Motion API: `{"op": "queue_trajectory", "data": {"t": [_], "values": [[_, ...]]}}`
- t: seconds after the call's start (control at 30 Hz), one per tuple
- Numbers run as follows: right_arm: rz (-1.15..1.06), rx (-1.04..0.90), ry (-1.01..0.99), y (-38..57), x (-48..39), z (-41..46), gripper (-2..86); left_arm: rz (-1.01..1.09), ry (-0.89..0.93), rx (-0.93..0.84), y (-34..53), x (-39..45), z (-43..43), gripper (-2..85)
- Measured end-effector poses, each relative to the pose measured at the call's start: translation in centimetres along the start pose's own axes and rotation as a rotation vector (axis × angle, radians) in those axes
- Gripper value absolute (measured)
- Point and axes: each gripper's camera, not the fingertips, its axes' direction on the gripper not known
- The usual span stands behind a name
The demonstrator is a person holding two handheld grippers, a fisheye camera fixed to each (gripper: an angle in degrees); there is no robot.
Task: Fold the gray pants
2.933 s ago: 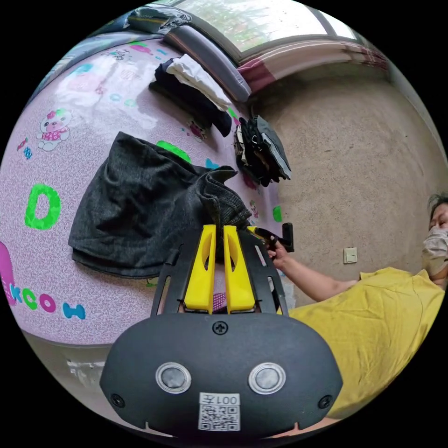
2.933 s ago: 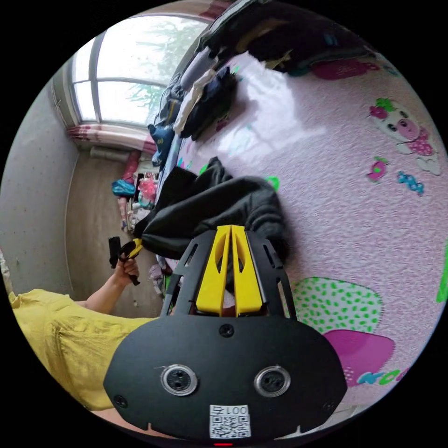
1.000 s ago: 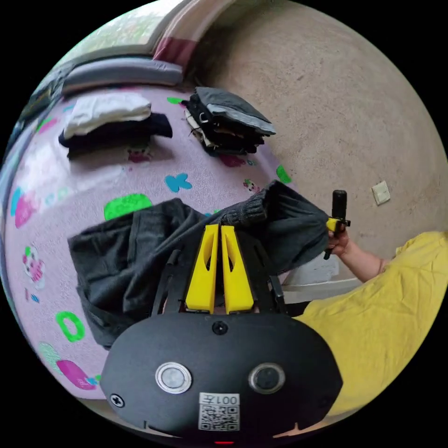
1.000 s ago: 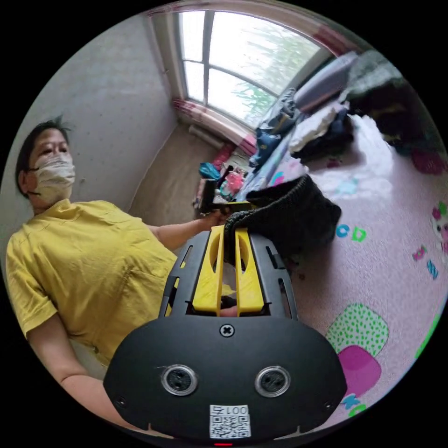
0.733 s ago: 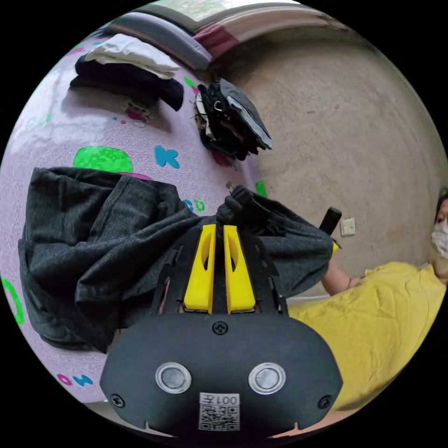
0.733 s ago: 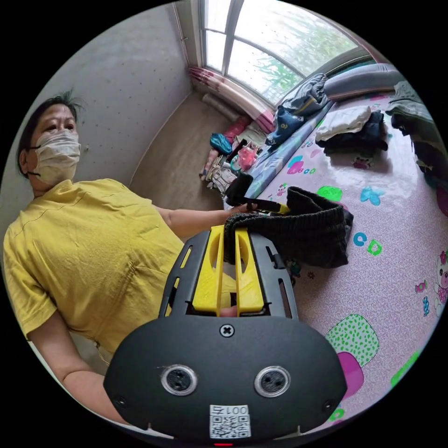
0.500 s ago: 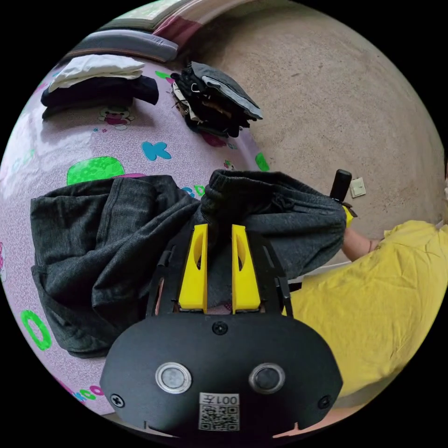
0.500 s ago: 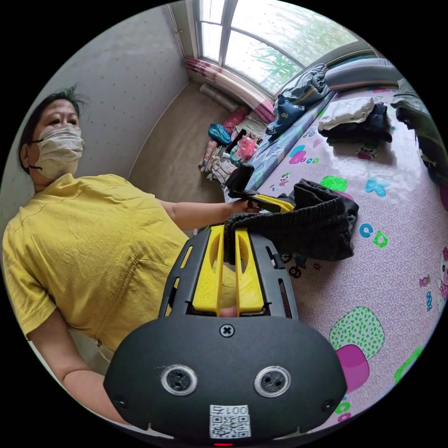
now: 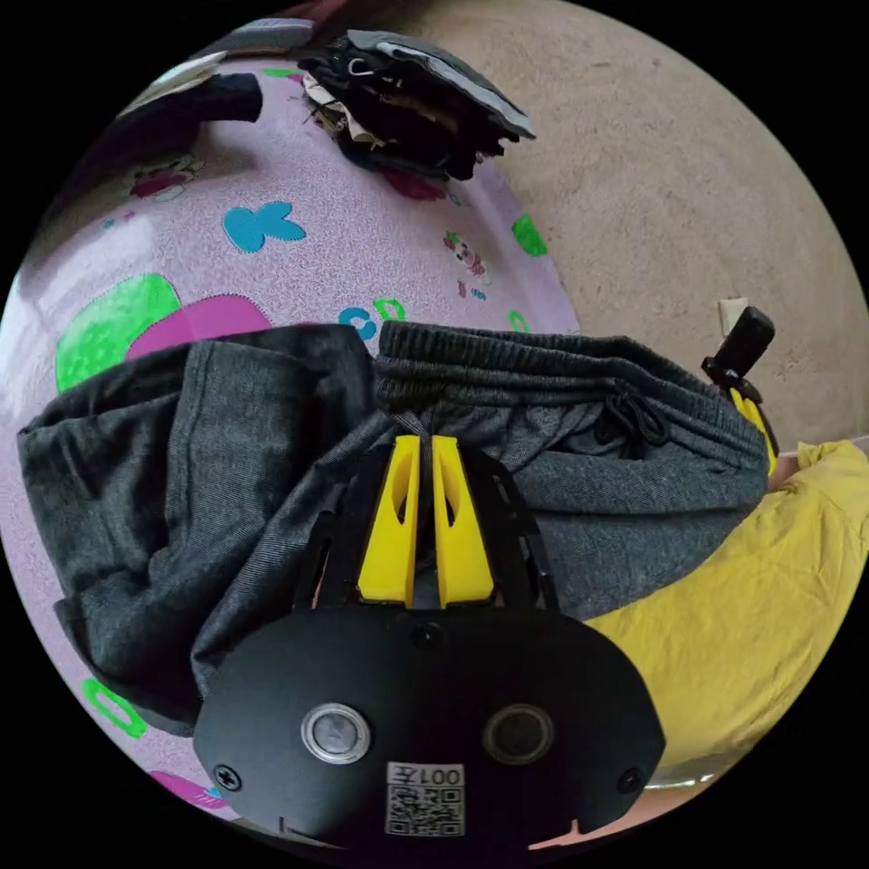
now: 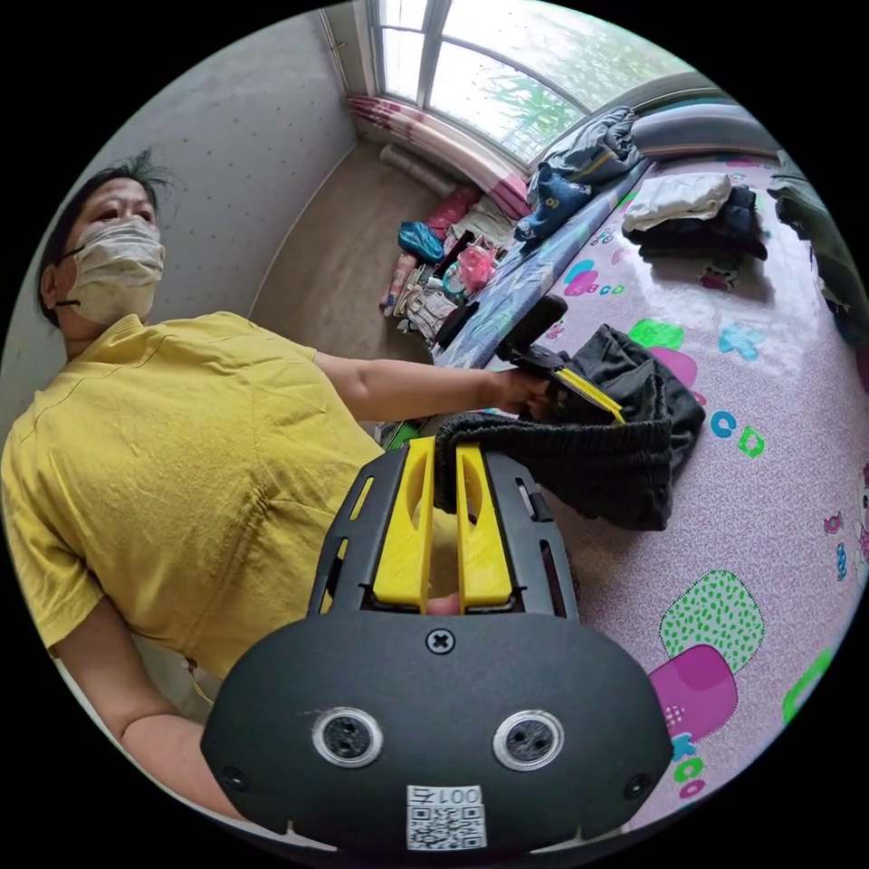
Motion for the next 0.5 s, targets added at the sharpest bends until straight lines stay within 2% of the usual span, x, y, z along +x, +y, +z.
{"op": "queue_trajectory", "data": {"t": [0.07,0.17,0.3,0.4,0.5], "values": [[-0.011,0.039,0.005,1.2,-1.3,-0.8,0.4,0.025,-0.069,0.062,0.9,2.2,0.1,-0.8],[-0.038,0.136,-0.007,2.4,-2.9,-2.8,0.4,0.015,-0.127,0.282,3.5,5.7,-2.9,-0.9],[-0.146,0.237,-0.021,1.7,-5.9,-5.6,0.5,-0.015,-0.288,0.661,8.8,12.3,-10.8,-1.0],[-0.346,0.234,0.024,-1.7,-11.0,-7.5,0.5,0.06,-0.393,0.909,12.4,18.7,-17.4,-1.0],[-0.605,0.247,0.041,-6.3,-18.7,-9.1,0.5,0.19,-0.508,1.048,15.2,26.1,-22.6,-1.1]]}}
